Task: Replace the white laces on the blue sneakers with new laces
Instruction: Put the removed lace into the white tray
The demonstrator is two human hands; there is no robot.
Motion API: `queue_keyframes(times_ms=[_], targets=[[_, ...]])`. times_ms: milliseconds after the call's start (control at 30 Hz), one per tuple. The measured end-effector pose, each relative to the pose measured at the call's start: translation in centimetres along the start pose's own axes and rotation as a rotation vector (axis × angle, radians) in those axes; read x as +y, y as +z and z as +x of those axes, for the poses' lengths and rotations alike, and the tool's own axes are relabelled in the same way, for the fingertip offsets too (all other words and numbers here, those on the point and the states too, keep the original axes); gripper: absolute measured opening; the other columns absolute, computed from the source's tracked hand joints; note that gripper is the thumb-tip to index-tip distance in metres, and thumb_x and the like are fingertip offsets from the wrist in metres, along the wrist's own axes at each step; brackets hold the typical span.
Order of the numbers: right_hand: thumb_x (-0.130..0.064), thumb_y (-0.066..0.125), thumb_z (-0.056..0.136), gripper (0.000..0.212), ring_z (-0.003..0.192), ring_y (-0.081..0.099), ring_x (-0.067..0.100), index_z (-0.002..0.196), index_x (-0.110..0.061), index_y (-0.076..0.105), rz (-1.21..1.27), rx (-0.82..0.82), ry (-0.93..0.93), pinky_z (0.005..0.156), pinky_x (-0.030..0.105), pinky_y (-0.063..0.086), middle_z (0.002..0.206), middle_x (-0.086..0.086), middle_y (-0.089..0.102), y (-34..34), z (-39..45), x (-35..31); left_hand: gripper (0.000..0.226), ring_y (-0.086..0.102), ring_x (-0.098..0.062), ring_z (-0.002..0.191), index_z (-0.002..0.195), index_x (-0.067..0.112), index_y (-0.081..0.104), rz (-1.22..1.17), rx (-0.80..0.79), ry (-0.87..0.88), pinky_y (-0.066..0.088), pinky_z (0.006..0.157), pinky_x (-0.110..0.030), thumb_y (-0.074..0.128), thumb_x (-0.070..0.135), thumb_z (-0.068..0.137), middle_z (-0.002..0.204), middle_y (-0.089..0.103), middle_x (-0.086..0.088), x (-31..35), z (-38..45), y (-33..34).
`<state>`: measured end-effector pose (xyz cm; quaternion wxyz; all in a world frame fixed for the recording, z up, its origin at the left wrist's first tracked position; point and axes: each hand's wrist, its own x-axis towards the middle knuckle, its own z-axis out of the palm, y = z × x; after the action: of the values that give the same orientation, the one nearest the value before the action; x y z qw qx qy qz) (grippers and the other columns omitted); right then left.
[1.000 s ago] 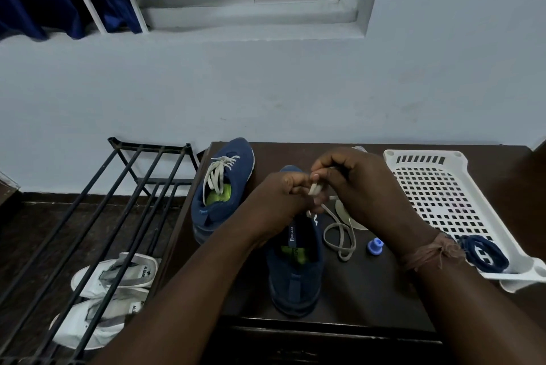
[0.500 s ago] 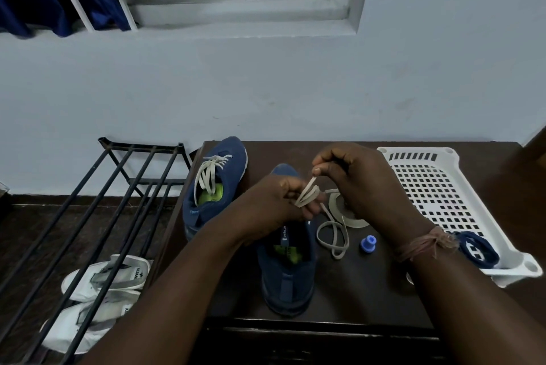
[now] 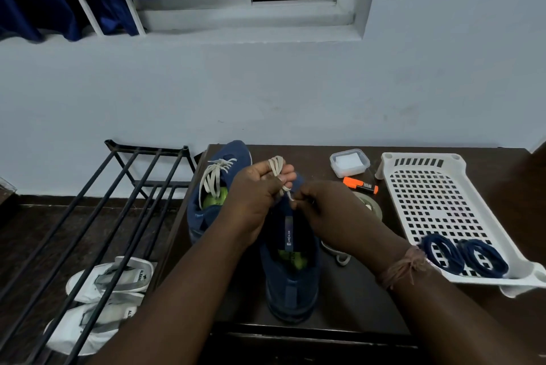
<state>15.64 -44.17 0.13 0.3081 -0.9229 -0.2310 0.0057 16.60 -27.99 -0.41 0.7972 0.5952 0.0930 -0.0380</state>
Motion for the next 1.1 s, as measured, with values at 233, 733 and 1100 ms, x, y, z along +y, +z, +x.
queue_keyframes(times_ms=[233, 733, 1100], targets=[[-0.015, 0.057, 0.095, 0.019, 0.069, 0.062, 0.009, 0.082, -0.025, 0.067, 0.079, -0.181, -0.083, 0.066, 0.031, 0.052, 0.076, -0.005, 0.066, -1.2, -0.5, -1.4, 0.047, 0.070, -0.013, 0.110, 0.136, 0.003, 0.059, 0.426, 0.040, 0.114, 0.057, 0.097, -0.037, 0.056, -0.014, 0.092, 0.119, 0.073, -0.007, 0.0, -0.3, 0.6], [-0.013, 0.063, 0.092, 0.018, 0.071, 0.063, -0.005, 0.083, -0.022, 0.076, 0.145, -0.341, -0.009, 0.060, 0.003, 0.040, 0.078, -0.014, 0.072, -3.9, -1.6, -2.5, 0.014, 0.068, -0.013, 0.075, 0.099, -0.002, 0.064, -0.461, 0.173, -0.346, 0.060, 0.060, -0.022, 0.050, 0.000, 0.103, 0.092, 0.070, -0.010, 1.4, 0.6, -1.0], [-0.038, 0.061, 0.096, 0.012, 0.057, 0.053, -0.001, 0.099, -0.027, 0.059, 0.153, 0.199, 0.085, 0.052, 0.011, 0.038, 0.061, -0.009, 0.056, -0.9, -0.3, -0.7, 0.027, 0.074, -0.016, 0.097, 0.117, 0.002, 0.068, -0.138, -0.020, -0.133, 0.060, 0.078, -0.024, 0.055, -0.009, 0.096, 0.109, 0.077, -0.010, 1.0, -0.5, 0.1]])
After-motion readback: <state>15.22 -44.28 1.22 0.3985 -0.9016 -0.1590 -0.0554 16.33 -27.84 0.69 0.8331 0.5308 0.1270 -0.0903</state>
